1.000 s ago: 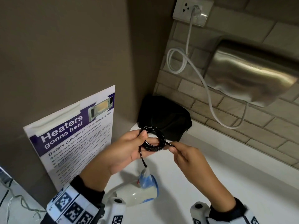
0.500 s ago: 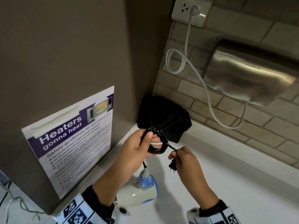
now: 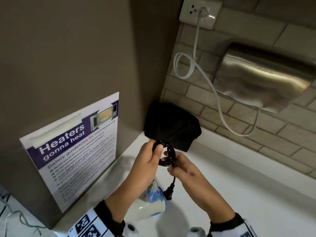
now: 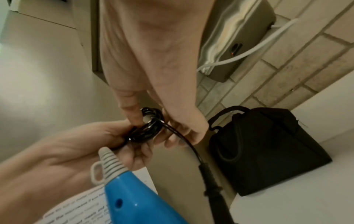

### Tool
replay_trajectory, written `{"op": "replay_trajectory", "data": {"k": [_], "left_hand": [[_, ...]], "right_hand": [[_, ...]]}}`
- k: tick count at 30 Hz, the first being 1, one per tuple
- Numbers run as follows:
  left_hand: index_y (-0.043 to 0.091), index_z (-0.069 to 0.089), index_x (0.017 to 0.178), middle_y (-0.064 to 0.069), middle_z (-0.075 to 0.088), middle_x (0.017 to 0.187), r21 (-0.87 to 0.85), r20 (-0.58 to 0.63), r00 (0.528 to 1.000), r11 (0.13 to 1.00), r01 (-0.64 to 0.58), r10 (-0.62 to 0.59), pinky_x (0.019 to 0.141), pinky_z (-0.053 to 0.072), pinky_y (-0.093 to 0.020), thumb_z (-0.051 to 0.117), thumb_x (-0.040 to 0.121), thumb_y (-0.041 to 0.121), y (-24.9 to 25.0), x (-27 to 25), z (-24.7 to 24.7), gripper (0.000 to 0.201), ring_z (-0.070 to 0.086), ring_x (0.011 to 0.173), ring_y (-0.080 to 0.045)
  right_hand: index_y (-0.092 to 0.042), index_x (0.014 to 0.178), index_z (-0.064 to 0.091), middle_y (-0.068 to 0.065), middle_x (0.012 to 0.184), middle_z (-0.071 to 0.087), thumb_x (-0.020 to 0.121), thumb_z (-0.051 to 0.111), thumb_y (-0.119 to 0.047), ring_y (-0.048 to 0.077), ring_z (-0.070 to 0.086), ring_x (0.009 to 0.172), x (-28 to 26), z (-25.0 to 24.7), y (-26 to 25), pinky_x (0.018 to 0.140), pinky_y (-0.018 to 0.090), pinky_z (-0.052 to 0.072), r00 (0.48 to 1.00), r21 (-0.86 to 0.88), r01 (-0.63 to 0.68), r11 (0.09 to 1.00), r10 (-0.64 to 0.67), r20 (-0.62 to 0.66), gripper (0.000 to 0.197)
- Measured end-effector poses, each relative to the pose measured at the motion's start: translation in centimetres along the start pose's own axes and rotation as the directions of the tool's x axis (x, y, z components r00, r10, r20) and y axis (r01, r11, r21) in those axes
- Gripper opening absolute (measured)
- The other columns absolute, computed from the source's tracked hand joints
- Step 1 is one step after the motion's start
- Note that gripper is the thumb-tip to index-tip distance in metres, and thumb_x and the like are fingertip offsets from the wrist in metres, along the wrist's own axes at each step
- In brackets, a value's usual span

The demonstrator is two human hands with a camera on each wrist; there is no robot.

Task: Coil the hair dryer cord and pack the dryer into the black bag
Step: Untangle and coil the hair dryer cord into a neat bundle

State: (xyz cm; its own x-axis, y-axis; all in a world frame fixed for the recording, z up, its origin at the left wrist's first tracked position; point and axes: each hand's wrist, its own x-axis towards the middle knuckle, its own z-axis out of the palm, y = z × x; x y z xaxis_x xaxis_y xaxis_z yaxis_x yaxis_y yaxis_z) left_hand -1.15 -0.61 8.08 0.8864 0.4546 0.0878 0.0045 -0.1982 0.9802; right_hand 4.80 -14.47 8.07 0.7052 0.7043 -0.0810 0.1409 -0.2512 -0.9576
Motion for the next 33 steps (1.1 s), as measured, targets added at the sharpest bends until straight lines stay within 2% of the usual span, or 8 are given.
{"op": "replay_trajectory", "data": {"k": [7,12,16,19,22,25,28,33], "left_hand": [[0.016,0.056,0.102,0.002,0.062,0.102,0.040,-0.009,0.994,0.994,-0.104,0.104,0.072,0.041,-0.001,0.046,0.097,0.024,-1.3,0.4,0.7,0.013,0.058,0.096,-0.007],[0.020,0.056,0.107,0.004,0.065,0.100,-0.084,-0.062,0.998,0.996,-0.036,0.031,0.072,0.041,-0.001,0.040,0.099,0.028,-0.2,0.9,0.0,0.020,0.059,0.096,-0.003],[0.020,0.055,0.117,0.002,0.064,0.114,-0.052,-0.027,0.999,0.998,-0.021,0.019,0.092,0.043,-0.024,0.033,0.098,0.045,-0.3,1.8,-1.7,0.038,0.059,0.107,-0.014],[0.019,0.057,0.120,0.004,0.065,0.116,-0.091,0.026,1.000,0.996,0.008,-0.005,0.076,0.038,0.000,0.033,0.099,0.039,0.2,0.8,-1.1,0.037,0.058,0.103,-0.003],[0.023,0.058,0.119,0.016,0.064,0.107,-0.137,0.088,0.995,0.989,0.052,-0.041,0.066,0.031,0.010,0.034,0.100,0.036,0.8,-0.3,-0.3,0.033,0.053,0.092,0.020],[0.027,0.058,0.119,0.021,0.061,0.107,-0.199,0.114,0.991,0.975,0.097,-0.075,0.064,0.029,0.011,0.034,0.099,0.040,0.5,-0.2,-0.1,0.033,0.046,0.080,0.034],[0.026,0.057,0.119,0.015,0.063,0.113,-0.244,0.112,0.988,0.961,0.132,-0.107,0.063,0.031,0.011,0.035,0.098,0.041,-0.1,0.2,0.3,0.034,0.050,0.087,0.026],[0.027,0.057,0.117,0.016,0.065,0.113,-0.284,0.126,0.987,0.950,0.133,-0.100,0.077,0.038,-0.003,0.035,0.098,0.042,-0.7,0.2,0.5,0.032,0.053,0.100,0.018]], "right_hand": [[-0.030,0.114,0.063,-0.001,0.097,0.072,0.093,0.055,-0.009,0.017,0.069,0.092,1.0,0.9,-0.2,0.088,0.038,0.054,0.960,-0.214,0.162,0.963,-0.204,-0.192,0.031],[-0.035,0.120,0.057,-0.009,0.091,0.073,0.097,0.051,-0.021,0.002,0.066,0.087,1.1,0.2,-0.4,0.076,0.012,0.049,0.962,-0.390,0.166,0.906,-0.237,-0.140,0.028],[-0.022,0.102,0.072,-0.005,0.084,0.063,0.097,0.049,-0.026,0.014,0.058,0.075,1.1,-1.4,2.0,0.070,0.020,0.045,0.930,-0.698,0.138,0.703,-0.334,-0.152,0.024],[-0.008,0.093,0.072,0.001,0.086,0.055,0.095,0.054,-0.017,0.013,0.055,0.069,1.9,-2.0,3.5,0.063,0.008,0.037,0.897,-0.797,0.029,0.604,-0.367,-0.246,0.021],[-0.010,0.095,0.068,0.005,0.090,0.057,0.097,0.050,-0.010,0.003,0.059,0.060,2.4,-2.2,3.7,0.063,0.004,0.043,0.881,-0.632,-0.050,0.773,-0.263,-0.393,0.019],[-0.014,0.090,0.068,0.008,0.082,0.071,0.099,0.046,-0.014,0.010,0.070,0.069,2.2,-1.9,2.8,0.078,0.020,0.055,0.883,-0.108,-0.041,0.993,-0.015,-0.469,0.023],[-0.006,0.094,0.067,0.001,0.070,0.072,0.100,0.044,-0.013,0.009,0.068,0.071,1.9,-1.3,1.8,0.077,0.018,0.056,0.908,0.342,-0.001,0.940,0.144,-0.394,0.025],[-0.003,0.090,0.067,0.004,0.077,0.072,0.098,0.045,-0.009,0.009,0.069,0.071,2.3,-1.1,1.3,0.069,0.016,0.056,0.916,0.627,0.076,0.775,0.195,-0.352,0.024]]}}
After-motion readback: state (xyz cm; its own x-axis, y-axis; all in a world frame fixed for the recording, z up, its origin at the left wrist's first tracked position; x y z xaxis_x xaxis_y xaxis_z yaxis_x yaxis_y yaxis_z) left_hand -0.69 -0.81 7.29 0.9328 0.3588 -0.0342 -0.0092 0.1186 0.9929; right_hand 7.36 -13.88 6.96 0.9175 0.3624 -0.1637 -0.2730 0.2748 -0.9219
